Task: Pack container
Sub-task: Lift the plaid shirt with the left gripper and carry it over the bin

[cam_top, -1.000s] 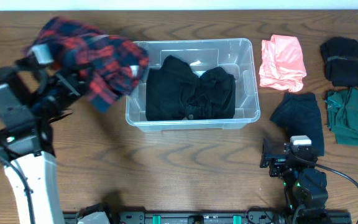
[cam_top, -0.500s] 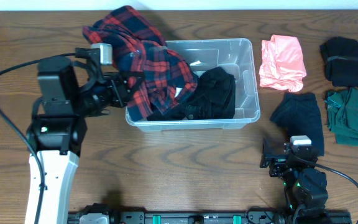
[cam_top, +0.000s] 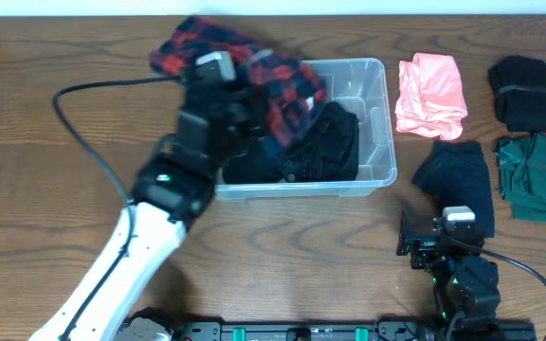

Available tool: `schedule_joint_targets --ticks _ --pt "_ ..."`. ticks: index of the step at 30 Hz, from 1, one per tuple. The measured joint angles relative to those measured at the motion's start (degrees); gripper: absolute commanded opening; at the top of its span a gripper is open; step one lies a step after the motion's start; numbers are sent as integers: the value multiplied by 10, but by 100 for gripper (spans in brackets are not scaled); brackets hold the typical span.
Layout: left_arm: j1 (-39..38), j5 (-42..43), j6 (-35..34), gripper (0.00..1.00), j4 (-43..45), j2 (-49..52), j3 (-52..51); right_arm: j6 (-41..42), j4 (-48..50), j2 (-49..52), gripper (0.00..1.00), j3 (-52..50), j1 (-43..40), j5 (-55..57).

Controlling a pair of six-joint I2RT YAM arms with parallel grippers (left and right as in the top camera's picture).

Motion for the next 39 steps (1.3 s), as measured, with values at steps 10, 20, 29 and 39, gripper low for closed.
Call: schedule_joint_targets --ticks 10,20,29,39 --pt "-67 -164 -131 6 70 113 0 0 0 0 99 0 0 0" --pt "-92 -201 -179 6 155 182 0 0 0 0 99 0 0 0" --pt "-98 -207 -203 6 186 221 0 0 0 0 99 0 0 0" --pt "-108 -209 -212 36 207 236 0 0 0 0 99 0 0 0"
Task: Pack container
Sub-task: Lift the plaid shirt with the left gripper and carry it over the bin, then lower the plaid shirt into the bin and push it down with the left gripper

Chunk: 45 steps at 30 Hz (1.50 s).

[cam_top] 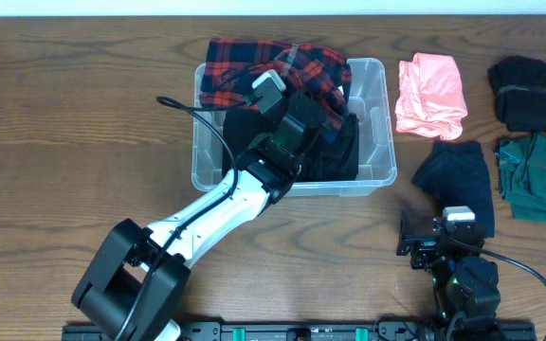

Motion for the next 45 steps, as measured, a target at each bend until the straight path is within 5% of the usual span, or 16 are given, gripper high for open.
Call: schedule_joint_targets --ticks 3,6,23,38,45 --pt "-1 5 -4 82 14 0 0 0 0 0 99 0 0 0" --pt "-3 18 -5 99 26 0 0 0 0 0 99 0 0 0" --pt "-54 54 10 98 103 0 0 0 0 0 99 0 0 0" --pt "-56 87 32 98 67 1 0 0 0 0 99 0 0 0" --pt "-47 113 -7 98 -43 -2 1 0 0 0 99 0 0 0"
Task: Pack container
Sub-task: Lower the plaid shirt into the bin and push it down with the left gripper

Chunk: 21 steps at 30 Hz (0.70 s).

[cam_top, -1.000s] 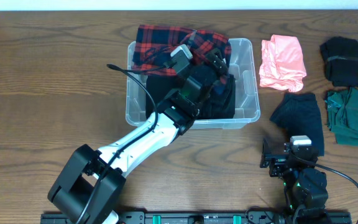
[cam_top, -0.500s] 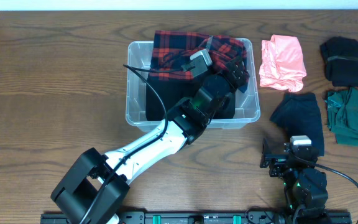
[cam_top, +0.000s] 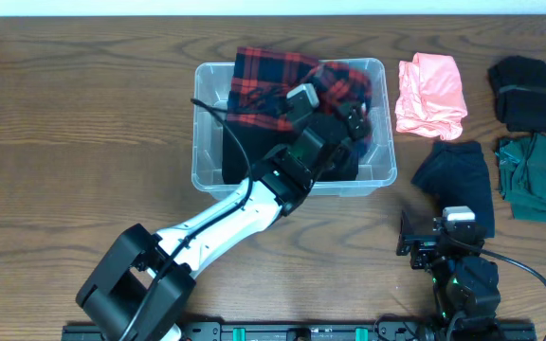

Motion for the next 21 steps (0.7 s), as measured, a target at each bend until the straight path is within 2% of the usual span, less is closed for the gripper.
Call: schedule_joint_targets --ticks 6,15,18,21 --pt "22 8 -49 98 -100 -35 0 0 0 0 99 0 0 0" --pt "24 42 -69 98 -121 -95 0 0 0 0 99 0 0 0" --pt "21 57 -52 98 -122 -116 0 0 0 0 99 0 0 0" --pt "17 65 9 98 -123 -140 0 0 0 0 99 0 0 0"
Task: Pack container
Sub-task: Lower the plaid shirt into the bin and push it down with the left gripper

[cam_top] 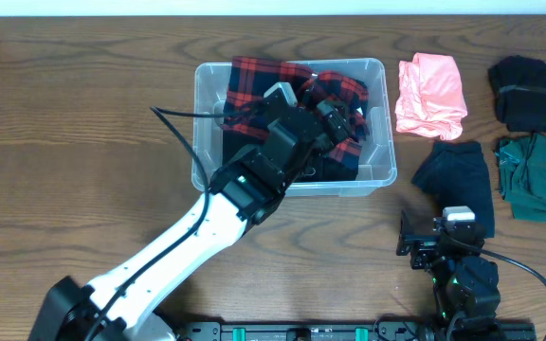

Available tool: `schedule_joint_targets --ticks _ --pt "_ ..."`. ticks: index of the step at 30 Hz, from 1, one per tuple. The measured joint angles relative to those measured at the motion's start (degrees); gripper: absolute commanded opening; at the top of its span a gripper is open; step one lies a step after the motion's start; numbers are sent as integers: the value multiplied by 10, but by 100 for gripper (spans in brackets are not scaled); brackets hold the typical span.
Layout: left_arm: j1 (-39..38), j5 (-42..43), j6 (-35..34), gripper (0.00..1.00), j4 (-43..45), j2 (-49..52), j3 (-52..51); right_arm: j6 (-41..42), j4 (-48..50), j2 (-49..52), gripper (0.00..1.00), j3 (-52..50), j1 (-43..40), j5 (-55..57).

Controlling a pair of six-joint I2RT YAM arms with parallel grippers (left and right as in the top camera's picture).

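A clear plastic container point(197, 142) stands at the back middle of the table. A red plaid garment point(254, 76) lies spread across its far half, on top of black clothes point(335, 163). My left gripper point(337, 114) is inside the container's right half, low over the plaid cloth. Its fingers look spread, with cloth under them. My right gripper point(410, 237) rests at the front right of the table, away from the container; its jaws are too small to read.
Right of the container lie a pink garment point(431, 95), a dark navy one point(458, 180), a black one point(522, 90) and a green one point(536, 175). The left arm's cable loops over the container's left wall.
The left arm has drawn back a little to the left and the plaid garment has settled flatter inside the container. The right arm has not moved.
The left gripper first held the plaid garment up over the container's left rear corner. Then the garment lay draped over the back rim with the gripper above the black clothes. Later it was bunched in the right half, and now it lies inside.
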Motion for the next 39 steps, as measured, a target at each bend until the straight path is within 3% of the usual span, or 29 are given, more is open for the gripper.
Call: schedule_joint_targets --ticks 6,11,22,39 --pt "0 5 237 98 -22 -33 1 0 0 0 99 0 0 0" --pt "12 -70 373 98 -77 -33 7 0 0 0 99 0 0 0" --pt "129 -143 468 98 -74 18 54 0 0 0 99 0 0 0" --pt "142 -159 533 98 48 199 56 0 0 0 99 0 0 0"
